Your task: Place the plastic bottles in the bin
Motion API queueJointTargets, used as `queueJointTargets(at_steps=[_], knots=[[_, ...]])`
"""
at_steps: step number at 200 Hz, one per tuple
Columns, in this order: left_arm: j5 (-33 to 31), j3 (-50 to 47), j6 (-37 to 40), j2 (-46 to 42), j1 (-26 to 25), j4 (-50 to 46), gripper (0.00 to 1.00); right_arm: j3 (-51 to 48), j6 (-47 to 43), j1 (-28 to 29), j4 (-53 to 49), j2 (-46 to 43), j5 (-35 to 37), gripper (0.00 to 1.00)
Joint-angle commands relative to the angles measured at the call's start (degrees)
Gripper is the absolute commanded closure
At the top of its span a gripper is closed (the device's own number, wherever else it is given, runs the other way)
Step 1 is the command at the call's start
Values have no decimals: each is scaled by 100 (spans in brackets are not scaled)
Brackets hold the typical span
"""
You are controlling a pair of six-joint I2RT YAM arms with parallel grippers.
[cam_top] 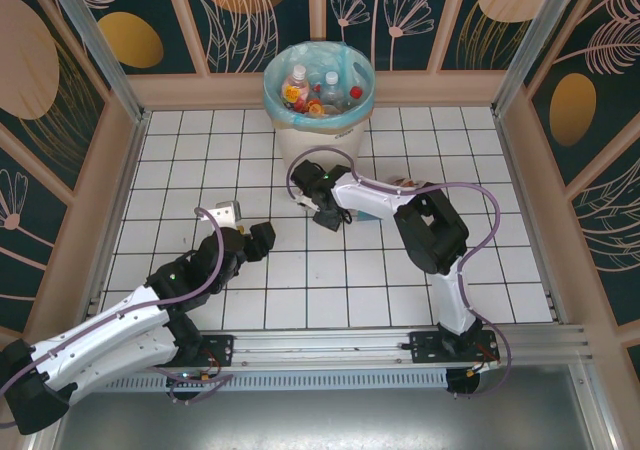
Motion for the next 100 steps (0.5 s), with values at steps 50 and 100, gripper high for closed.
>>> queueJointTargets(at_steps=[50, 100], knots=[[4, 178, 15, 114, 4, 174, 29, -284, -126, 156, 192, -366, 317, 41], [5, 187, 48, 134, 5, 171, 29, -414, -170, 139, 281, -480, 618, 38]])
